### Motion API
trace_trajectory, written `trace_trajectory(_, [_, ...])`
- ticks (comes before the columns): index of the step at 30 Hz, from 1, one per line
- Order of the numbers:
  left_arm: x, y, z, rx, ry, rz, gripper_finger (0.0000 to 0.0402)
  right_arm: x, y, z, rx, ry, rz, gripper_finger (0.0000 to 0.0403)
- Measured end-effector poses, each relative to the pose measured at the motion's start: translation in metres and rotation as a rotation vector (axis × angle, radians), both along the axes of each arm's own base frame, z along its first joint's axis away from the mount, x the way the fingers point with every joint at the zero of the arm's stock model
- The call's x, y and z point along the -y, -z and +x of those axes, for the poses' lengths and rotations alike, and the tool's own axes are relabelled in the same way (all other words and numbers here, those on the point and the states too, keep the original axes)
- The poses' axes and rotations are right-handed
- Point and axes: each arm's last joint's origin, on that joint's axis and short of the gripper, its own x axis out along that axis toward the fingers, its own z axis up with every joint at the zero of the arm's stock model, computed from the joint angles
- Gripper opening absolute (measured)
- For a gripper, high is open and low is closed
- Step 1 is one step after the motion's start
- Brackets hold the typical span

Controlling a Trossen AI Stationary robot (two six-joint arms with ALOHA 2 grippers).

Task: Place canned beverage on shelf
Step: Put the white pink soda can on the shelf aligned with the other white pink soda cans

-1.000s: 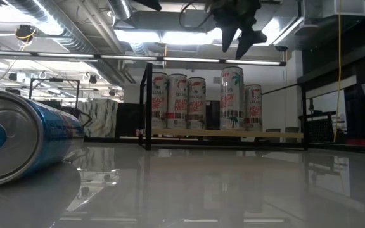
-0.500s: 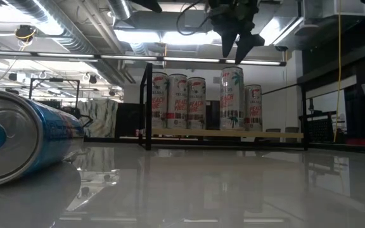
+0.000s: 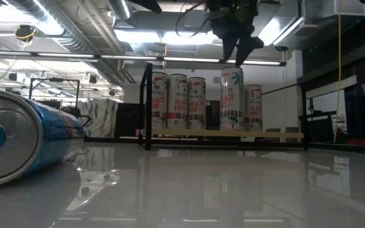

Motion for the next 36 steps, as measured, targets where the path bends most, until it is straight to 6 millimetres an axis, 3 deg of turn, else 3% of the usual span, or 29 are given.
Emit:
trace_trajectory(12, [0.000,0.000,0.000,-0.002,0.001,0.002,0.0329,0.002,0.021,0.004,-0.021,-0.002,0.012,0.0244])
trace_trajectory(22, [0.000,0.000,0.000,-0.001,0.001,0.002,0.0329,0.003,0.020,0.006,-0.001,0.001,0.002,0.0244])
trace_trajectory(36, [0.000,0.000,0.000,-0.002,0.001,0.002,0.0329,0.002,0.003,0.004,0.038,0.077,0.011,0.0244])
